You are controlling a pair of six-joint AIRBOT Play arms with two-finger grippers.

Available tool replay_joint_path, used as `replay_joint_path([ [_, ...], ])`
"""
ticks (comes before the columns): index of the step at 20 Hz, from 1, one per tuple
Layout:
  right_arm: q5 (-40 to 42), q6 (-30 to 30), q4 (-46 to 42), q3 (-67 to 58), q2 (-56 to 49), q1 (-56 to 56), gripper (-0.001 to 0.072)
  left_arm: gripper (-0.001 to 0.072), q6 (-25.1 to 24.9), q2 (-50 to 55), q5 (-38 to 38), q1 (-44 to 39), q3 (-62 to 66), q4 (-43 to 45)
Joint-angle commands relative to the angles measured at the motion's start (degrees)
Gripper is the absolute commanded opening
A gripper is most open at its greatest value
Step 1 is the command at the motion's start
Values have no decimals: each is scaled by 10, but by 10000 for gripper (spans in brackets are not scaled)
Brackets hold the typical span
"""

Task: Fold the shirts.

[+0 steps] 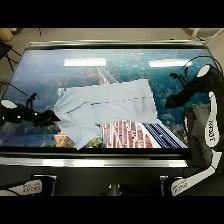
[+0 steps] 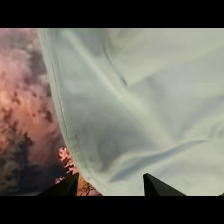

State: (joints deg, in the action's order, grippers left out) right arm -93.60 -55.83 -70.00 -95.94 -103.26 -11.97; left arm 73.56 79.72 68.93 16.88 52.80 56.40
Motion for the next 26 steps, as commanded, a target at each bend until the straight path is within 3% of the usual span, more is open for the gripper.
replay_joint_path([
  [1,39,22,21,71,5,20,381,509,-9,-2,-27,-14,-60,-10],
  [3,47,35,19,78,5,27,426,497,-10,0,-32,-28,-63,-9],
  [6,45,37,19,83,5,27,426,496,-9,0,-54,-33,-63,-9],
  [8,44,39,20,91,5,29,426,386,12,0,-72,-33,-63,-9],
  [10,49,47,26,110,5,30,427,361,32,0,-92,-35,-63,-9],
  [11,51,50,26,124,5,30,429,294,35,0,-99,-37,-63,-9],
  [13,65,61,65,152,5,30,426,28,30,0,-102,-40,-63,-9],
  [17,120,58,104,177,5,30,363,29,29,-1,-101,-41,-63,-9],
  [22,127,33,104,178,1,30,295,29,29,-1,-99,-41,-63,-9],
  [24,123,29,105,180,-2,30,187,29,29,-1,-99,-41,-63,-9],
  [25,119,29,109,180,-2,30,10,29,28,-1,-99,-41,-63,-9],
  [26,116,36,120,179,0,29,18,29,22,-1,-99,-41,-63,-9],
])
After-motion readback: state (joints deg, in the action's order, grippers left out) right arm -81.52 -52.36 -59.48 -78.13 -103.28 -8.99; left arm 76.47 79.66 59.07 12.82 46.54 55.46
